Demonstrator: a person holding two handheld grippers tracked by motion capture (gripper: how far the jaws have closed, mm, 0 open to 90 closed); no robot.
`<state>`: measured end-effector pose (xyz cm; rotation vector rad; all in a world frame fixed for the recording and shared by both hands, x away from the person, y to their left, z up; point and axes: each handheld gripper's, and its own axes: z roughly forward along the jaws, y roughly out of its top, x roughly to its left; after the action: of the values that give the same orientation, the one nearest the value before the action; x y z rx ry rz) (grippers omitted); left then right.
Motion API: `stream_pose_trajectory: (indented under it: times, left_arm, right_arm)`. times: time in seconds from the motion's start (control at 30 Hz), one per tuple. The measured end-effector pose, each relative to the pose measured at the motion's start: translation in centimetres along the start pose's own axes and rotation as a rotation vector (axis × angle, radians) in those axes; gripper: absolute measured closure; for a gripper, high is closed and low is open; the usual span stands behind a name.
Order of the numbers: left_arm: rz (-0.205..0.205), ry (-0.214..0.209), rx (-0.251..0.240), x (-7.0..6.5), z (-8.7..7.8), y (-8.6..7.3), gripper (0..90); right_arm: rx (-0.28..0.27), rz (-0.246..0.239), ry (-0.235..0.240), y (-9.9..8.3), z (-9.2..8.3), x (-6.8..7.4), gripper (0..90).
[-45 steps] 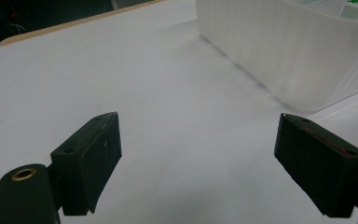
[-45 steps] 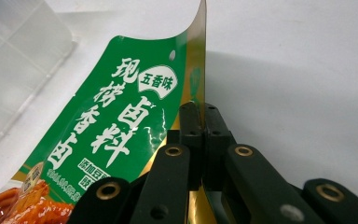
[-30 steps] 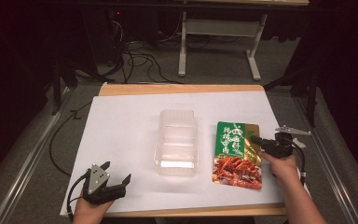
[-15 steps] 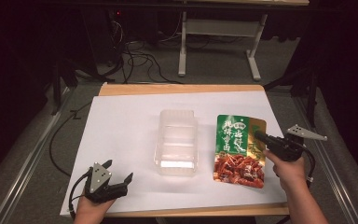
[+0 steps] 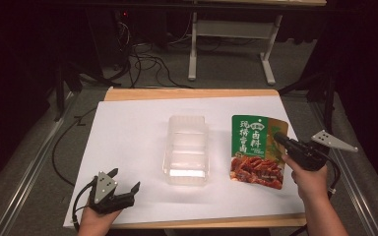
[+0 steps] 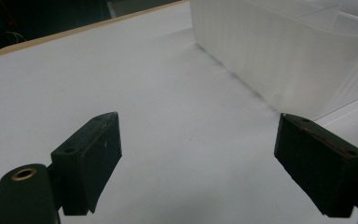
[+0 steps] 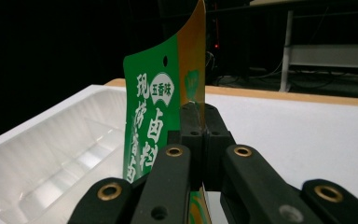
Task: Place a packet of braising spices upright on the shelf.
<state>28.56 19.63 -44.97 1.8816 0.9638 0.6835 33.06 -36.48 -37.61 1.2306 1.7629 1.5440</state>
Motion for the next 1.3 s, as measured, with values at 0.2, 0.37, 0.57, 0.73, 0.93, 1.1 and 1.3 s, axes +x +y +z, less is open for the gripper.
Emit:
stream_pose_trajectory:
  times: [0.2, 0.37, 0.57, 0.73, 0.93, 1.1, 1.3]
  left_arm:
    - [0.001, 0.000, -0.001, 0.0, 0.0, 0.0, 15.2]
    - [0.002, 0.001, -0.002, 0.0, 0.0, 0.0, 15.2]
    - [0.002, 0.001, -0.003, 0.0, 0.0, 0.0, 15.2]
    - [0.002, 0.001, -0.004, 0.0, 0.0, 0.0, 15.2]
    - [0.004, 0.000, -0.005, 0.0, 0.0, 0.0, 15.2]
    - [0.003, 0.000, -0.006, -0.1, 0.0, 0.0, 15.2]
    - [0.000, 0.002, -0.009, -0.1, -0.1, 0.0, 15.2]
  right_arm:
    - [-0.033, -0.008, -0.001, 0.4, -0.5, 0.1, 90.0]
    - [-0.059, -0.020, -0.005, 0.7, -0.9, 0.2, 90.0]
    - [-0.082, -0.029, -0.004, 1.1, -1.2, 0.7, 90.0]
    - [-0.114, -0.059, -0.018, 1.4, -1.5, 1.2, 90.0]
    - [-0.140, -0.085, -0.032, 1.7, -1.7, 1.4, 90.0]
    - [-0.159, -0.102, -0.026, 1.9, -1.8, 1.7, 90.0]
    - [-0.193, -0.126, 0.000, 2.3, -1.6, 2.8, 90.0]
